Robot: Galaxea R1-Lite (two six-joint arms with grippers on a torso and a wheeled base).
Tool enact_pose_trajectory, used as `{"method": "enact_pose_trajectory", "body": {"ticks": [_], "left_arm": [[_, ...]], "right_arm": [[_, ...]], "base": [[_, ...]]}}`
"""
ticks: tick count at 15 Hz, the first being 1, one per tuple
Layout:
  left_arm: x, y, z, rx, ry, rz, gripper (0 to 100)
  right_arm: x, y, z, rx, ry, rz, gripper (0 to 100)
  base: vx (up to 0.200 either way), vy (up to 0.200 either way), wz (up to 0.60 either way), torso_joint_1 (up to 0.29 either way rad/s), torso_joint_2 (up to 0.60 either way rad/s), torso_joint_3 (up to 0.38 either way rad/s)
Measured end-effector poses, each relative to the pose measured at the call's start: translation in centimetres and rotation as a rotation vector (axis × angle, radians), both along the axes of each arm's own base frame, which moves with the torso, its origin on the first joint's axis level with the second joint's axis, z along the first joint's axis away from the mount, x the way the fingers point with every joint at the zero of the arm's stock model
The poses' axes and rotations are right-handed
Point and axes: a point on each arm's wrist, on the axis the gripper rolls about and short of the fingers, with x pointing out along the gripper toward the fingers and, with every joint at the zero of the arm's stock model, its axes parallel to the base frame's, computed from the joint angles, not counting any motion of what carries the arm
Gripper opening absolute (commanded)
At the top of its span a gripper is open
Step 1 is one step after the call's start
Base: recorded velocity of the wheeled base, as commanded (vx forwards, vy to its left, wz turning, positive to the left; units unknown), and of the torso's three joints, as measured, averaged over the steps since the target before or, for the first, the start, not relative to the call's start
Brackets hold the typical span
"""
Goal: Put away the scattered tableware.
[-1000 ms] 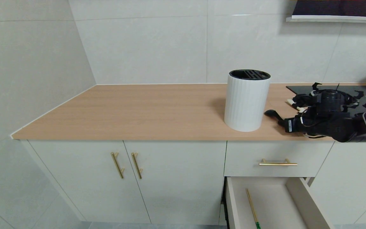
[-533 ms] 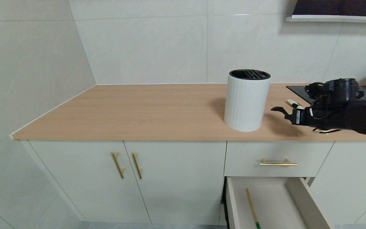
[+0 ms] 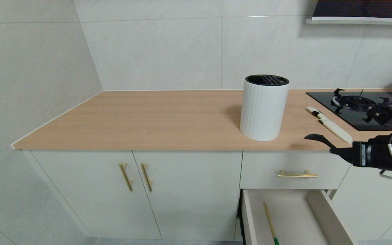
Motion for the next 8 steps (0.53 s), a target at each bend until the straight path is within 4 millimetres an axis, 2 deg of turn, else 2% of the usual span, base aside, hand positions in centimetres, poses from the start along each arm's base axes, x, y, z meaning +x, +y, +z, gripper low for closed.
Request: {"method": "enact_pose_trajectory", "body": {"ticks": [2, 4, 8], "left_arm": [[0.0, 0.0, 0.0, 0.0, 0.0, 0.0, 100], [0.0, 0.0, 0.0, 0.0, 0.0, 0.0, 100], [0.0, 0.0, 0.0, 0.0, 0.0, 0.0, 100]], "right_arm": [[-1.5, 0.0, -1.2, -0.057, 0.02, 0.038, 0], [-2.0, 0.0, -1.9, -0.075, 0.037, 0.056, 0], [-2.3, 0.8, -2.9, -0.083, 0.073, 0.096, 0]], "base": [[0.0, 0.0, 0.0, 0.0, 0.0, 0.0], [0.0, 0.0, 0.0, -0.045, 0.11, 0.057], [0.0, 0.0, 0.0, -0.172, 0.41, 0.243]]}}
